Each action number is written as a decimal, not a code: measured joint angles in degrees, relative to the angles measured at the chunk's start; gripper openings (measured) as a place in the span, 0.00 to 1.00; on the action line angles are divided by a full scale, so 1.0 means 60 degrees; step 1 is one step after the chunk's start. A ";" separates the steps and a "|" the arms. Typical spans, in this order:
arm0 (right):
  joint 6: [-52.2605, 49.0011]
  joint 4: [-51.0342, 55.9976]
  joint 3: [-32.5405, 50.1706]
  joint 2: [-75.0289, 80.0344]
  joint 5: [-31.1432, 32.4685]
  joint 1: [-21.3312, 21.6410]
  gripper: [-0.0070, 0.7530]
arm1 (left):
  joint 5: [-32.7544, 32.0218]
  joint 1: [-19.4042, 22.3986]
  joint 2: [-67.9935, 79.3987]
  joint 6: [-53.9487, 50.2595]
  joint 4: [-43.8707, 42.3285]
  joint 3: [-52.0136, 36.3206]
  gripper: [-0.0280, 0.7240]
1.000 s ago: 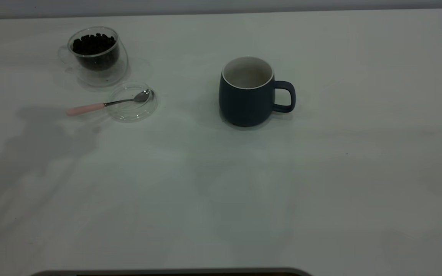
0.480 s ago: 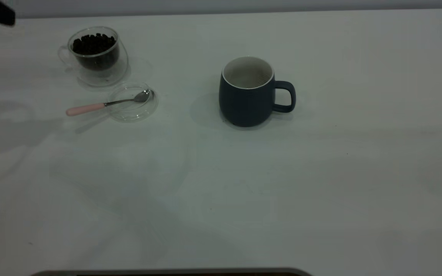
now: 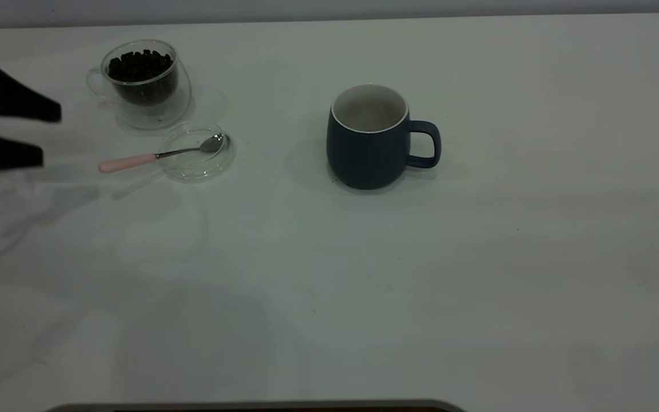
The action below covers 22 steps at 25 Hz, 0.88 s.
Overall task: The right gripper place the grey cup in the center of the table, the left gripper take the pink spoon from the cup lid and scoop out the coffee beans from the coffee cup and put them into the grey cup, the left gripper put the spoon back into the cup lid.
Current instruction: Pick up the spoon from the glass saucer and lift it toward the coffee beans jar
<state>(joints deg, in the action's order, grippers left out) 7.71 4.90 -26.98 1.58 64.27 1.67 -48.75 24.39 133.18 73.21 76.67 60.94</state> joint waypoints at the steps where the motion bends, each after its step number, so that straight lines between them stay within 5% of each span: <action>1: 0.0000 0.0000 0.0000 0.0000 0.0000 0.0000 0.79 | -0.0036 0.0000 0.0153 0.0083 0.0111 0.0000 0.98; 9: 0.0000 0.0000 0.0000 0.0000 0.0000 0.0000 0.79 | -0.0418 -0.0090 0.1160 0.1285 0.1516 0.0011 0.98; 22: 0.0000 0.0000 0.0000 0.0000 0.0002 0.0000 0.79 | -0.0783 -0.1153 0.2060 0.2306 0.3445 0.0063 0.98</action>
<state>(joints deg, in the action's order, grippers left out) 7.71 4.90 -26.98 1.58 64.29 1.67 -53.44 17.47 145.54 87.05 97.33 61.32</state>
